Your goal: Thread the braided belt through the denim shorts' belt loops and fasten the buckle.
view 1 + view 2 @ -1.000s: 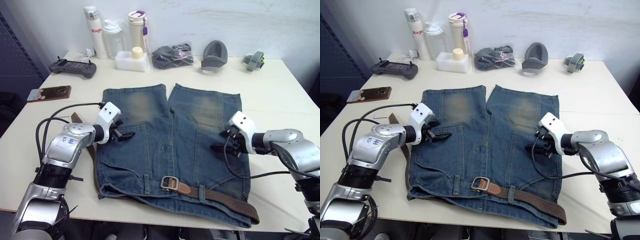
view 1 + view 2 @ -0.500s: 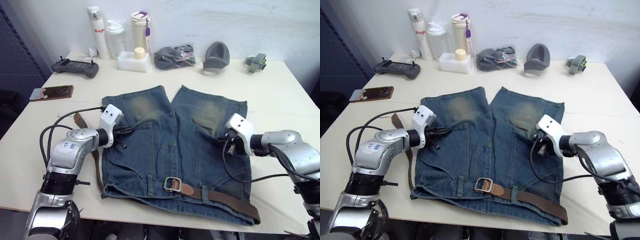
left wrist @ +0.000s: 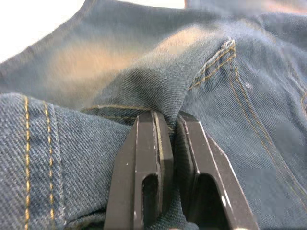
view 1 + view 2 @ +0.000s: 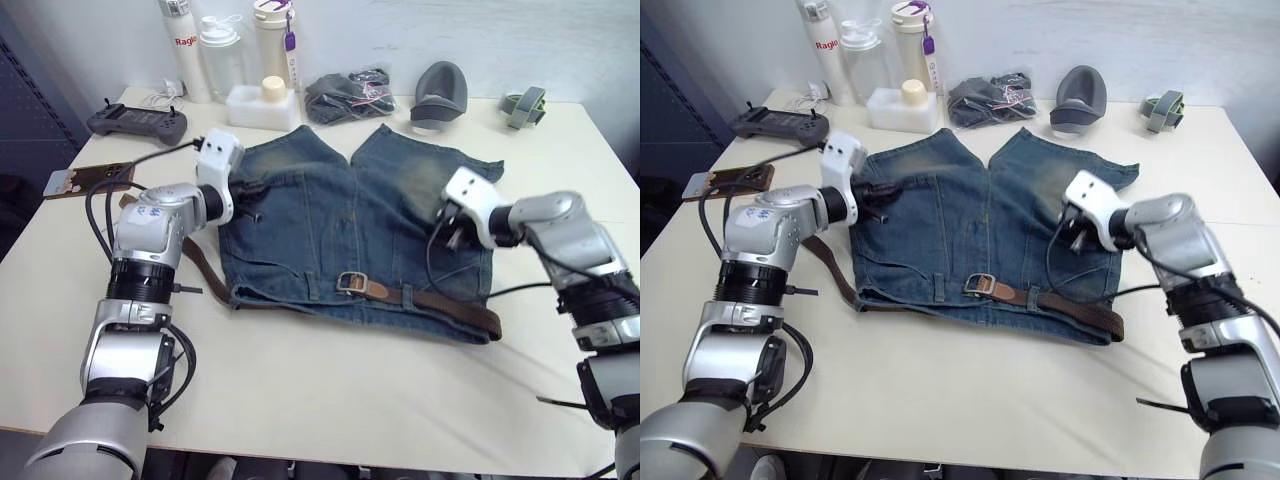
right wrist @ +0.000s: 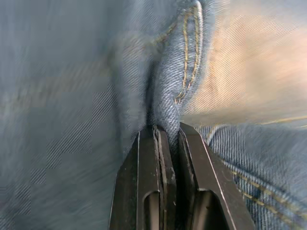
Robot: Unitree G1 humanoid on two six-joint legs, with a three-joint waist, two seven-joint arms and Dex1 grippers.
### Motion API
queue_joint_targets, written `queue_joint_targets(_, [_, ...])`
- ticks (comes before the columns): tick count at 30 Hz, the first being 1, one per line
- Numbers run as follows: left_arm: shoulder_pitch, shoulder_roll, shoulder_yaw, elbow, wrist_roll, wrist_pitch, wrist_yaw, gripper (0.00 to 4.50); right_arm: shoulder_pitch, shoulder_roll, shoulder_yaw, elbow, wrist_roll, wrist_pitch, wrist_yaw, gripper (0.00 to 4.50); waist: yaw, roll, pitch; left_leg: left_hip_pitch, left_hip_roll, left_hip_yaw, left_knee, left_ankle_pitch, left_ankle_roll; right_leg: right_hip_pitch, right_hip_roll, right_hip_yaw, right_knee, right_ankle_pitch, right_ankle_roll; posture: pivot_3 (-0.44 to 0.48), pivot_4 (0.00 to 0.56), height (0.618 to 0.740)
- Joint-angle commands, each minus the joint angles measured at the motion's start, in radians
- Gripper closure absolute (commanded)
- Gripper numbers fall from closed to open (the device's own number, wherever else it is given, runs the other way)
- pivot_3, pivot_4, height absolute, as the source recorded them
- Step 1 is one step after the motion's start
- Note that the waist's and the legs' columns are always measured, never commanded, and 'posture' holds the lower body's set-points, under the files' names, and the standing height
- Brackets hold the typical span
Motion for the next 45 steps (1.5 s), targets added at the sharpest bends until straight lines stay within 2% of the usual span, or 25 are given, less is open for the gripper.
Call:
queue_joint_targets(1, [0.076, -0.023, -0.059, -0.064, 0.012, -0.01, -0.043, 4.49, 0.02, 0.042, 0.004, 0.103, -0.036, -0.049, -0.023, 4.5, -0.001, -0.003, -0.002, 0.0, 0.0, 0.0, 0.0, 0.0, 0.0, 0.0, 0.0, 0.0, 0.0, 0.0, 0.0, 0.0, 0.15, 0.656])
queue_joint_targets(4, [0.062, -0.05, -0.055, -0.002, 0.046, -0.071, -0.009, 4.49, -0.038, 0.085, -0.003, 0.27, -0.093, -0.166, -0.099, 4.5, -0.001, -0.007, -0.003, 0.001, 0.0, -0.001, 0.001, 0.0, -0.001, 0.003, -0.002, -0.003, -0.003, 0.0, 0.0, 0.0, 0.15, 0.656])
queue_joint_targets(8, [-0.032, -0.071, -0.047, 0.167, 0.095, -0.181, 0.01, 4.49, -0.158, 0.14, -0.016, 0.491, -0.157, -0.319, -0.217, 4.5, -0.003, -0.008, 0.0, 0.002, -0.002, 0.003, 0.004, 0.009, 0.002, 0.005, -0.01, -0.009, -0.002, 0.004, 0.003, 0.0, 0.15, 0.656])
queue_joint_targets(11, [-0.084, -0.073, -0.059, 0.275, 0.13, -0.245, -0.01, 4.49, -0.211, 0.161, -0.014, 0.579, -0.181, -0.359, -0.226, 4.5, -0.003, -0.008, 0.0, 0.002, -0.002, 0.003, 0.006, 0.01, 0.004, 0.004, -0.01, -0.01, 0.001, 0.007, 0.001, 0.0, 0.15, 0.656])
queue_joint_targets(13, [-0.1, -0.073, -0.04, 0.312, 0.129, -0.275, -0.016, 3.53, -0.228, 0.168, -0.029, 0.596, -0.166, -0.344, -0.192, 3.59, -0.003, -0.007, 0.0, 0.001, -0.002, 0.003, 0.006, 0.01, 0.002, 0.003, -0.01, -0.01, 0.002, 0.006, 0.0, 0.0, 0.15, 0.656])
queue_joint_targets(15, [-0.107, -0.059, -0.003, 0.324, 0.127, -0.319, 0.013, 2.78, -0.232, 0.155, -0.054, 0.565, -0.148, -0.339, -0.176, 2.8, -0.003, -0.007, 0.0, -0.001, -0.002, 0.003, 0.006, 0.011, 0.0, 0.001, -0.01, -0.01, 0.003, 0.006, 0.0, 0.0, 0.15, 0.656])
queue_joint_targets(16, [-0.108, -0.053, 0.011, 0.324, 0.128, -0.336, 0.026, 2.32, -0.231, 0.15, -0.066, 0.548, -0.142, -0.334, -0.171, 2.32, -0.003, -0.007, 0.0, -0.001, -0.002, 0.003, 0.006, 0.011, 0.0, 0.0, -0.01, -0.01, 0.003, 0.006, 0.0, 0.0, 0.15, 0.656])
queue_joint_targets(17, [-0.102, -0.042, 0.034, 0.303, 0.118, -0.351, 0.028, 1.71, -0.233, 0.134, -0.085, 0.51, -0.131, -0.324, -0.154, 1.64, -0.003, -0.007, 0.0, -0.002, -0.002, 0.003, 0.006, 0.011, 0.0, -0.001, -0.01, -0.01, 0.004, 0.006, 0.0, 0.0, 0.15, 0.656])
queue_joint_targets(18, [-0.094, -0.031, 0.053, 0.275, 0.106, -0.355, 0.024, 1.42, -0.234, 0.119, -0.102, 0.472, -0.119, -0.303, -0.139, 1.36, -0.004, -0.006, 0.001, -0.003, -0.002, 0.003, 0.005, 0.011, 0.0, -0.002, -0.01, -0.01, 0.004, 0.006, 0.0, 0.0, 0.15, 0.656])
queue_joint_targets(19, [-0.087, -0.025, 0.066, 0.255, 0.097, -0.356, 0.019, 0.94, -0.233, 0.109, -0.114, 0.444, -0.112, -0.286, -0.128, 0.74, -0.005, -0.005, 0.003, -0.003, -0.002, 0.003, 0.005, 0.011, 0.0, -0.003, -0.01, -0.01, 0.004, 0.006, 0.0, 0.0, 0.15, 0.656])
queue_joint_targets(21, [-0.055, 0.001, 0.102, 0.143, 0.062, -0.343, -0.011, 0.27, -0.224, 0.073, -0.153, 0.315, -0.065, -0.217, -0.069, 0.03, -0.006, -0.002, 0.004, -0.004, -0.002, 0.003, 0.004, 0.011, 0.0, -0.004, -0.01, -0.01, 0.004, 0.006, 0.0, 0.0, 0.15, 0.656])
queue_joint_targets(22, [-0.041, 0.009, 0.112, 0.1, 0.051, -0.334, -0.02, 0.03, -0.215, 0.062, -0.167, 0.261, -0.045, -0.187, -0.047, 0.0, -0.006, -0.002, 0.005, -0.006, -0.002, 0.004, 0.003, 0.011, 0.0, -0.006, -0.01, -0.01, 0.004, 0.006, 0.0, 0.0, 0.15, 0.656])
queue_joint_targets(25, [0.026, 0.068, 0.115, -0.048, 0.047, -0.325, -0.065, 0.03, -0.135, -0.01, -0.222, -0.019, 0.132, -0.009, 0.151, 0.0, -0.003, -0.001, 0.005, -0.006, -0.002, 0.003, 0.001, 0.011, -0.002, -0.007, -0.01, -0.01, 0.003, 0.006, 0.0, 0.0, 0.15, 0.656])
queue_joint_targets(27, [0.081, 0.112, 0.109, -0.18, -0.033, -0.253, -0.183, 0.03, -0.036, -0.101, -0.225, -0.228, 0.243, 0.097, 0.293, 0.0, 0.001, -0.001, 0.005, -0.005, -0.001, 0.002, -0.004, 0.012, -0.003, -0.006, -0.009, -0.011, -0.002, 0.006, 0.0, 0.0, 0.15, 0.656])
queue_joint_targets(30, [0.174, 0.192, 0.066, -0.355, -0.109, -0.183, -0.338, 0.03, 0.076, -0.184, -0.227, -0.433, 0.336, 0.199, 0.354, 0.0, 0.002, 0.0, 0.006, -0.001, -0.001, -0.001, -0.008, 0.012, -0.002, 0.001, -0.009, -0.014, -0.01, 0.006, -0.001, 0.0, 0.15, 0.656])
queue_joint_targets(32, [0.216, 0.223, 0.05, -0.415, -0.126, -0.162, -0.377, 0.03, 0.122, -0.211, -0.226, -0.507, 0.361, 0.22, 0.357, 0.0, 0.002, 0.001, 0.006, -0.001, -0.001, -0.001, -0.008, 0.012, -0.002, 0.005, -0.01, -0.014, -0.015, 0.006, -0.001, 0.0, 0.15, 0.656])
queue_joint_targets(35, [0.251, 0.251, 0.006, -0.445, -0.117, -0.118, -0.403, 0.74, 0.146, -0.207, -0.235, -0.557, 0.396, 0.271, 0.325, 0.0, 0.002, 0.001, 0.007, -0.001, -0.001, -0.001, -0.006, 0.012, 0.002, 0.006, -0.011, -0.014, -0.016, 0.008, 0.001, 0.0, 0.15, 0.656])
queue_joint_targets(38, [0.306, 0.29, -0.074, -0.501, -0.102, -0.119, -0.473, 2.0, 0.149, -0.186, -0.234, -0.57, 0.402, 0.283, 0.279, 0.0, -0.001, 0.001, 0.007, 0.0, -0.001, -0.001, -0.006, 0.013, 0.006, 0.006, -0.011, -0.014, -0.017, 0.011, -0.002, 0.0, 0.15, 0.656])
queue_joint_targets(42, [0.379, 0.372, -0.175, -0.565, -0.006, -0.236, -0.546, 3.75, 0.153, -0.187, -0.239, -0.574, 0.404, 0.282, 0.243, 0.0, 0.0, 0.002, 0.008, -0.001, -0.001, -0.001, -0.008, 0.014, 0.004, 0.004, -0.011, -0.014, -0.017, 0.011, -0.003, 0.0, 0.15, 0.656])
queue_joint_targets(43, [0.393, 0.385, -0.18, -0.589, -0.019, -0.223, -0.564, 4.18, 0.153, -0.189, -0.241, -0.573, 0.406, 0.282, 0.238, 0.0, 0.0, 0.002, 0.008, -0.001, -0.001, -0.001, -0.008, 0.015, 0.003, 0.003, -0.011, -0.015, -0.017, 0.011, -0.003, 0.0, 0.15, 0.656])
queue_joint_targets(44, [0.404, 0.391, -0.178, -0.611, -0.043, -0.199, -0.576, 4.42, 0.153, -0.191, -0.244, -0.573, 0.408, 0.283, 0.233, 0.0, 0.0, 0.002, 0.009, -0.001, -0.001, -0.001, -0.009, 0.015, 0.003, 0.003, -0.011, -0.015, -0.017, 0.011, -0.004, 0.0, 0.15, 0.656])
queue_joint_targets(45, [0.416, 0.399, -0.18, -0.625, -0.05, -0.197, -0.585, 4.42, 0.154, -0.193, -0.246, -0.573, 0.41, 0.283, 0.23, 0.0, 0.0, 0.002, 0.009, -0.001, -0.001, -0.001, -0.009, 0.015, 0.002, 0.003, -0.011, -0.015, -0.017, 0.01, -0.004, 0.0, 0.15, 0.656])
